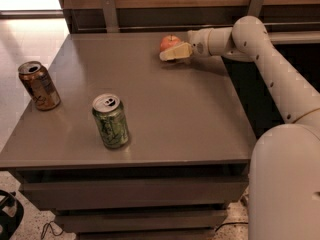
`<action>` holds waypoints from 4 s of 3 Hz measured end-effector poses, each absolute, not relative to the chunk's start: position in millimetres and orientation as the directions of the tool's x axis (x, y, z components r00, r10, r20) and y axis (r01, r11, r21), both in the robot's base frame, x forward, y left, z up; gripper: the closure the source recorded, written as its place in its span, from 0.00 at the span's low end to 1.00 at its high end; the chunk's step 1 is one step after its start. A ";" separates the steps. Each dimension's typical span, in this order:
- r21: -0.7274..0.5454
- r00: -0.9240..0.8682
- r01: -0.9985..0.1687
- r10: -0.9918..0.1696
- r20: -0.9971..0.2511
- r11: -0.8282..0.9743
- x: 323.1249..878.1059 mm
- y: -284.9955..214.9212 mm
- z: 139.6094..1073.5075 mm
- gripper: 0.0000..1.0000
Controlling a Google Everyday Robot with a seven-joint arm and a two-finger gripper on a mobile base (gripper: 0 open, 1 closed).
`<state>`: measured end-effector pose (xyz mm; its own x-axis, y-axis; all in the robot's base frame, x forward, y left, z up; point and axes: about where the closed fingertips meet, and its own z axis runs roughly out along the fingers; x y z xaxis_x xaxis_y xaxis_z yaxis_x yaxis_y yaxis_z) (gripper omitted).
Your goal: Pick apple
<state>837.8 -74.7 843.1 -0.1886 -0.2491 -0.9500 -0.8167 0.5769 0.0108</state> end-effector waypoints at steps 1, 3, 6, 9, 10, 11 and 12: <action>0.019 -0.188 -0.825 -0.241 -0.952 0.565 839.4 -66.0 839.8 0.00; 0.022 -0.183 -0.832 -0.238 -0.954 0.554 839.7 -56.3 836.2 0.37; 0.029 -0.187 -0.840 -0.239 -0.953 0.542 839.9 -45.4 831.3 1.00; 0.033 -0.163 -0.870 -0.225 -0.961 0.491 830.6 -29.1 851.7 1.00; 0.014 -0.130 -0.883 -0.218 -0.967 0.468 823.6 -26.6 877.9 1.00; -0.018 -0.094 -0.891 -0.225 -0.970 0.453 816.8 -26.1 904.2 1.00; -0.047 -0.063 -0.894 -0.229 -0.971 0.445 809.9 -26.8 924.4 1.00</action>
Offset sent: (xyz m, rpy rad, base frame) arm 0.0012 0.0172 -0.0049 0.0265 -0.0141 0.0285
